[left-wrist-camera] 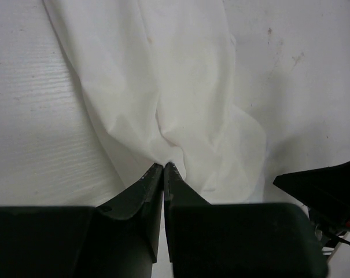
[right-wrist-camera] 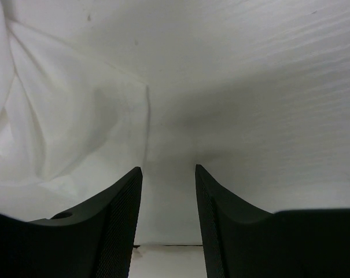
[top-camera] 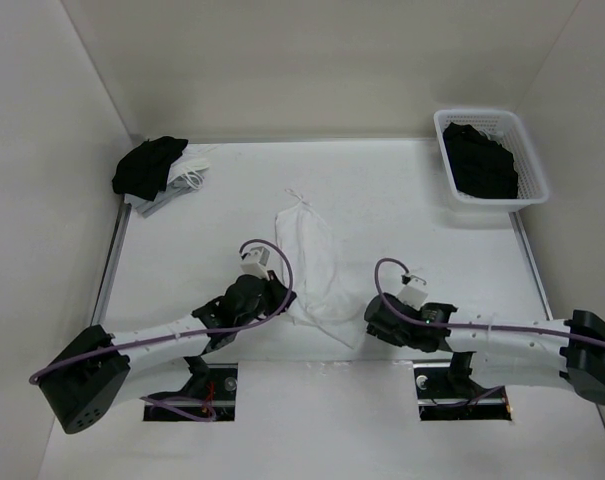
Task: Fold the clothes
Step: Flatten the tank top out
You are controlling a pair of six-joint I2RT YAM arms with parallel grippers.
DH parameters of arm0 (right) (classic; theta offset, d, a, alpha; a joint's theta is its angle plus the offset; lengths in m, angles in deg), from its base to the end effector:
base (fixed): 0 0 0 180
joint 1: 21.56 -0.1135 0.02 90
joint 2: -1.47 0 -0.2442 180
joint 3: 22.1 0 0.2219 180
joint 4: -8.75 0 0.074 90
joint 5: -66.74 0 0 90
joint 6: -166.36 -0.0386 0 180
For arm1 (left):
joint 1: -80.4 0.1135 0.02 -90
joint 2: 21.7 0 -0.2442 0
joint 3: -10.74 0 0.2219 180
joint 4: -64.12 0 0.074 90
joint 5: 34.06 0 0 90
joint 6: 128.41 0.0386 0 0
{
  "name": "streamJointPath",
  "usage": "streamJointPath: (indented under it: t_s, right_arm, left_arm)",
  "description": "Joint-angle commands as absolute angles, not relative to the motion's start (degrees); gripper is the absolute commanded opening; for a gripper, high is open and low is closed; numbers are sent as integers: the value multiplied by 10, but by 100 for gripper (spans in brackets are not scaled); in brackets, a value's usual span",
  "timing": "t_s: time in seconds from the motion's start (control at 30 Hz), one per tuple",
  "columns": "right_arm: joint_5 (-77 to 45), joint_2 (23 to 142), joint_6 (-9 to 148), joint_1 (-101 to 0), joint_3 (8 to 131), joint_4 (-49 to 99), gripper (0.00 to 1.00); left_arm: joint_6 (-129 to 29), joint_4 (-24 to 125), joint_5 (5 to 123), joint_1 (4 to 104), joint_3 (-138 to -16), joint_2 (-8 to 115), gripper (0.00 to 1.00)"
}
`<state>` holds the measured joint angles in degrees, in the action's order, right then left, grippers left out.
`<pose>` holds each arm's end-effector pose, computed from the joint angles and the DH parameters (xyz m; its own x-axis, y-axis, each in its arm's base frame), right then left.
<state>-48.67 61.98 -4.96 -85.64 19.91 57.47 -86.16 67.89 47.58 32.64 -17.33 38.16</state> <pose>0.0815 0.1298 0.1553 -0.7921 0.4129 -0.4495 0.2868 0.9019 0.3231 0.1285 -0.1332 0.1551 -0.6907 -0.3288 -0.6441 0.2007 0.7685 -0.6075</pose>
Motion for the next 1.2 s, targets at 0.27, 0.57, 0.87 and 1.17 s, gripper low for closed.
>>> streamJointPath:
  t_s: [0.27, 0.57, 0.87, 1.17]
  right_arm:
    - [-423, 726, -10, -853, 228, 409, 19]
    - [-544, 528, 168, -845, 378, 441, 0]
    - [-435, 499, 319, -792, 631, 395, 0]
    - [-322, 499, 221, -739, 549, 275, 1]
  left_arm:
    - [-850, 674, 500, 345, -163, 349, 4]
    - [-759, 479, 493, 411, -371, 186, 2]
    - [-710, 417, 489, 438, -658, 238, 2]
    - [-726, 436, 447, 425, -629, 242, 2]
